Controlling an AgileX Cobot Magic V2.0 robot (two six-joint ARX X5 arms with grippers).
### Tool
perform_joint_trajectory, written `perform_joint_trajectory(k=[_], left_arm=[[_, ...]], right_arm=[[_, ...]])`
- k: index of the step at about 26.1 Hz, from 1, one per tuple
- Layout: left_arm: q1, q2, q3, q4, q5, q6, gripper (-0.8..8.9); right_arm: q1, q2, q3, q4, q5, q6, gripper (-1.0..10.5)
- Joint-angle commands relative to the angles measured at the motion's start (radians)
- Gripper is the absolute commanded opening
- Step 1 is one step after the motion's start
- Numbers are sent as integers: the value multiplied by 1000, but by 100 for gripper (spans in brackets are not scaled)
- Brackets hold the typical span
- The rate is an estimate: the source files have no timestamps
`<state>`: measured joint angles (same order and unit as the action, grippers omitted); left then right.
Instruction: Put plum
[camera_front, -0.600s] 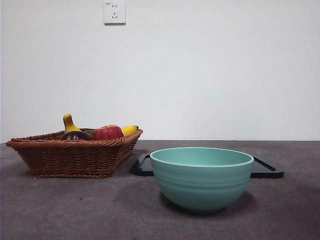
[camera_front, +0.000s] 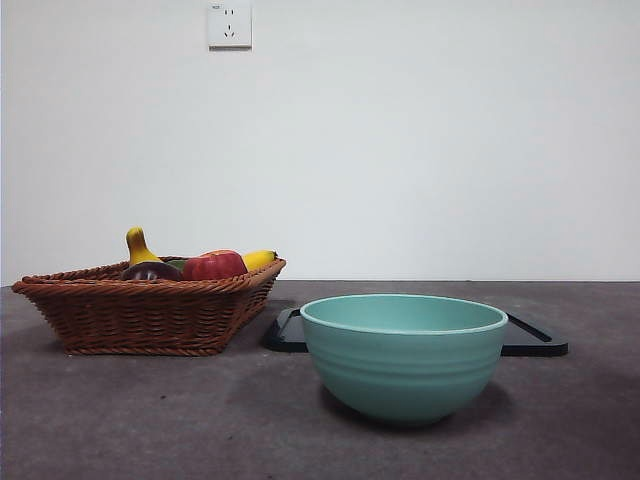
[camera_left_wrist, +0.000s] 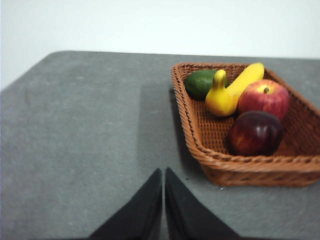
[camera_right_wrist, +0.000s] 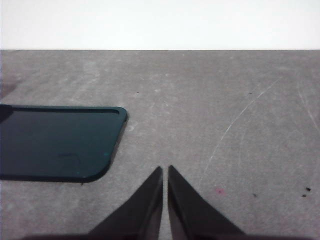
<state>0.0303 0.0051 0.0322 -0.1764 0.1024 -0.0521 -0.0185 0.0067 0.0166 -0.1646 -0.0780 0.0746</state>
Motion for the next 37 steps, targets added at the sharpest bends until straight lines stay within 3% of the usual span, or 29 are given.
perform_joint_trajectory(k=[1,14,17,26,32,37], left_arm=[[2,-2,-20,-9,-1,-105,8],[2,-1,63,-19,-1,-237,9],[2,8,121,-39,-1,-276,9],[2,139,381,-185,3,-273,9],[2,295,551,-340,142,-230,9],[2,413,675,-504,251,-139,9]], right_arm=[[3,-3,-5,8,-1,64,6],[3,-3,58,-27,-3,161,6],[3,-2,122,-70,-3,161,6],[3,92,415,-276,-16,155,6],[3,237,651,-481,-151,85,6],[3,360,811,-626,-274,0,6]])
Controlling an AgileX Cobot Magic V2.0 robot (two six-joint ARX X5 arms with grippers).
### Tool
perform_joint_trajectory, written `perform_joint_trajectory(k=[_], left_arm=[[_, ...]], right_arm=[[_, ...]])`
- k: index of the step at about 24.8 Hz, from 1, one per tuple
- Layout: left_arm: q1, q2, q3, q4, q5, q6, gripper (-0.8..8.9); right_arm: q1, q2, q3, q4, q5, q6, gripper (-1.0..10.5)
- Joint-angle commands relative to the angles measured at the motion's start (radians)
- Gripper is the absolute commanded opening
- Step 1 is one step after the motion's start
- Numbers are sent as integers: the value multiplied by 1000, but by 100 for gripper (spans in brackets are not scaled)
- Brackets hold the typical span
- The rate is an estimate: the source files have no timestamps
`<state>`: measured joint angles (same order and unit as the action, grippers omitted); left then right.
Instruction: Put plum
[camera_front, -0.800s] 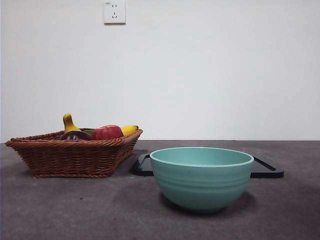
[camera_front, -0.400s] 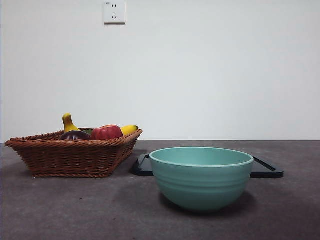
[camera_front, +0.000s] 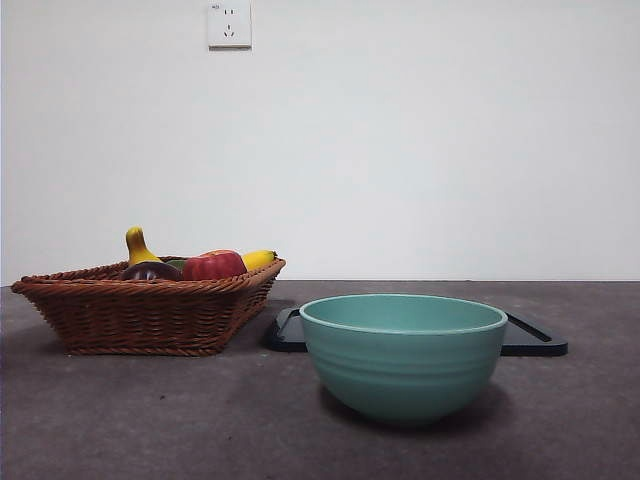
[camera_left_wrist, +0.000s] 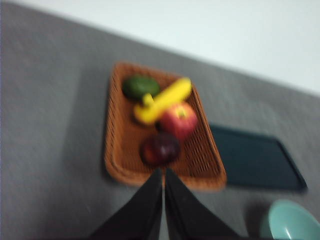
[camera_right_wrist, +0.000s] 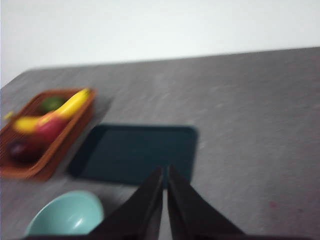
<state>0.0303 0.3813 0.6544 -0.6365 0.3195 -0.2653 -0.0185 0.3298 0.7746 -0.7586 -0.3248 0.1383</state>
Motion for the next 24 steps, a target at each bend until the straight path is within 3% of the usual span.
perform_joint_trajectory(k=[1,9,17,18,21,24], left_arm=[[1,56,76,-74,50,95,9],[-20,146,201,-247,85,228,9],[-27,147,205,-272,85,231,18],[-27,147,205,-272,85,228,77],[-27,147,205,-272,85,227,345],[-27,147,205,-277,85,220,386]], right_arm=[[3,62,79,-52,-45,-80,6],[29,211,186,-192,-123,-132,6],[80,249,190,-238,-120,-130,9],[82,249,190,-238,-121,-123,52],[82,249,190,-237,-120,-121,346],[82,249,190,-238,-120,-120,349]])
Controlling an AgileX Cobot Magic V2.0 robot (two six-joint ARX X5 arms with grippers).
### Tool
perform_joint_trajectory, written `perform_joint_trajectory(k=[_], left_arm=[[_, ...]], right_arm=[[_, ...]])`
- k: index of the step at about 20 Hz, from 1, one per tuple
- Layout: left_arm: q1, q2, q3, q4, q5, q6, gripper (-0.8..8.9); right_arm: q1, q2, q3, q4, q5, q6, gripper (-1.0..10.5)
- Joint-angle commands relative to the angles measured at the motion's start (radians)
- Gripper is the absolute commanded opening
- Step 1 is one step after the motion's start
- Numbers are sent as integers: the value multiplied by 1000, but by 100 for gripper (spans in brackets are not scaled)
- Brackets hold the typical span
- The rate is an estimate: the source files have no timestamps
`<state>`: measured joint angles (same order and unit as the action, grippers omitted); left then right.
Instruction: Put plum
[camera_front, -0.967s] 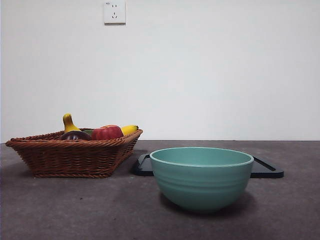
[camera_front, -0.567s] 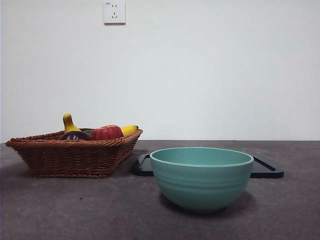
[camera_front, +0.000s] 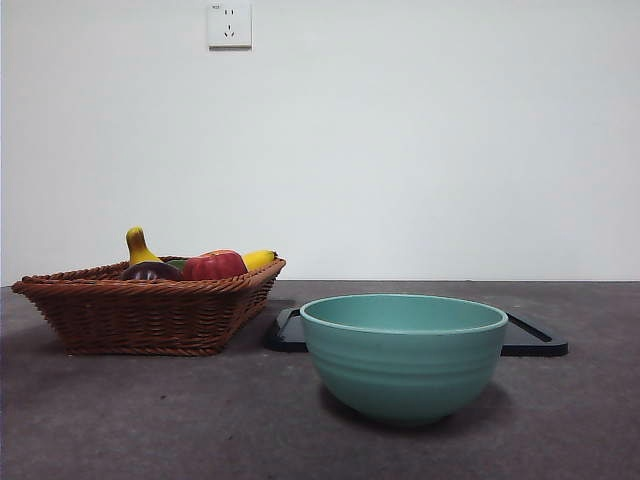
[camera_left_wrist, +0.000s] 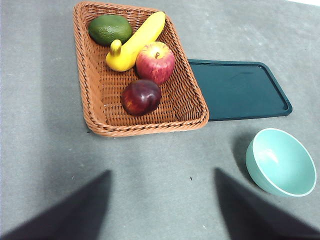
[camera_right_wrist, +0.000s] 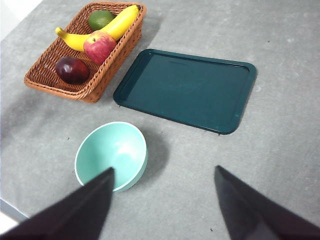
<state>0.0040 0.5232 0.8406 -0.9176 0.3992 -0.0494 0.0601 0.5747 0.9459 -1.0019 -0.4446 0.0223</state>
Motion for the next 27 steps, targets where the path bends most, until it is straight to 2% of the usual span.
perform_joint_trajectory(k=[1,7,11,17,23,27], left_arm=[[-1,5,19,0,5,5,385],[-3,23,20,5,5,-7,383],[-24,117,53,48,5,-15,381],[-117,391,197,112,-22,-15,374],[-253,690,353,155,-166,-8,374],[-311,879,428,166,-228,20,375]], right_arm=[[3,4,19,6,0,-4,349],[3,4,19,6,-1,-4,349],[3,4,19,6,-1,-3,349],[3,4,19,5,0,1,349],[3,4,19,6,0,3,349],[3,4,19,5,0,4,349]])
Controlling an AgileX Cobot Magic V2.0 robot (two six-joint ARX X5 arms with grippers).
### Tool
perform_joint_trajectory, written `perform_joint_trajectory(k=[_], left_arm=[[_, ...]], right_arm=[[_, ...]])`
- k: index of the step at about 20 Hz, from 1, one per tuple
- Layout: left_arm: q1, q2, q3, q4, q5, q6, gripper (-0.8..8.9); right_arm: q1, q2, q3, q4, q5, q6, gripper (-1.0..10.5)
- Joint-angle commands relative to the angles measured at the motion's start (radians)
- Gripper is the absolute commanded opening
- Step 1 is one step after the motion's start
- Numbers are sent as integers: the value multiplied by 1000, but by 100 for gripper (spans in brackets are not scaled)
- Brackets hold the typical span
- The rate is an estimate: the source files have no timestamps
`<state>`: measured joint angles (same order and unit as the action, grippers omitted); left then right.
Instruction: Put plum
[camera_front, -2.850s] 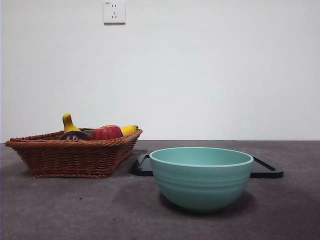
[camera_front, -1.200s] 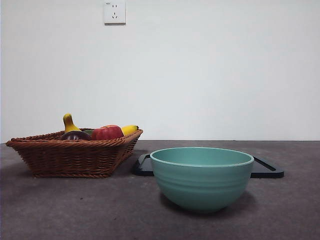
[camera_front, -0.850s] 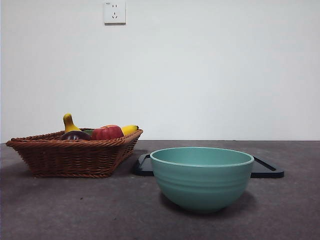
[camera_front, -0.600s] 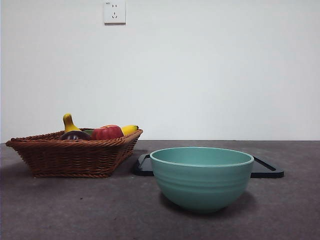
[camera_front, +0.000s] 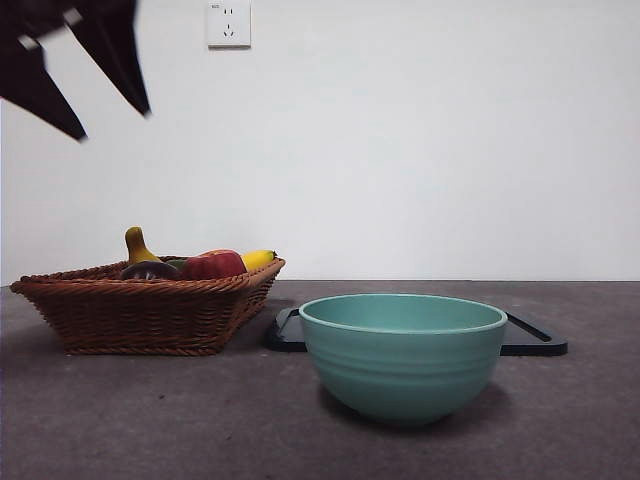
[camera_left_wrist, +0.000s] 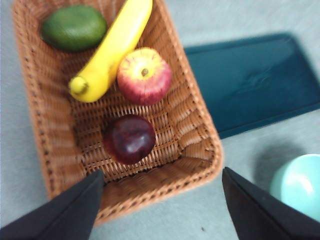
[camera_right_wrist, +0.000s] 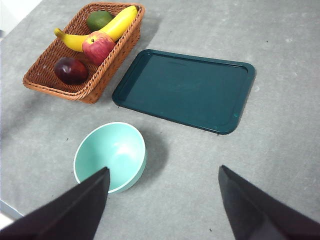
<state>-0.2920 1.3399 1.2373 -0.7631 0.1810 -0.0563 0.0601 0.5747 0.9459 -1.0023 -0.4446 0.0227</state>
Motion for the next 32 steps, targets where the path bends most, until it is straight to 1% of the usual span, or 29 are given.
perform_joint_trajectory(k=[1,5,9,17,20,22,24,28,32], left_arm=[[-26,103,35,31,-10,27,375],[-52,228,35,95,-75,40,376],[-53,319,35,121,-137,53,380],[-53,422,35,165,-138,57,380],[-53,438,35,166,-138,56,377],[-53,441,35,167,-138,56,356],[-53,441,35,169,-138,56,268],[-53,411,35,151,-138,56,267],[-71,294,35,119,-137,56,271]], right_arm=[[3,4,19,5,0,3,349],[3,4,19,-1,0,3,349],[3,4,19,-14,-1,3,349],[3,5,19,-17,-1,3,349],[3,5,19,-17,-1,3,348],[3,5,19,-17,-1,3,349],[3,5,19,-17,0,3,348],[3,5,19,-17,0,3,348],[3,5,19,-17,0,3,348]])
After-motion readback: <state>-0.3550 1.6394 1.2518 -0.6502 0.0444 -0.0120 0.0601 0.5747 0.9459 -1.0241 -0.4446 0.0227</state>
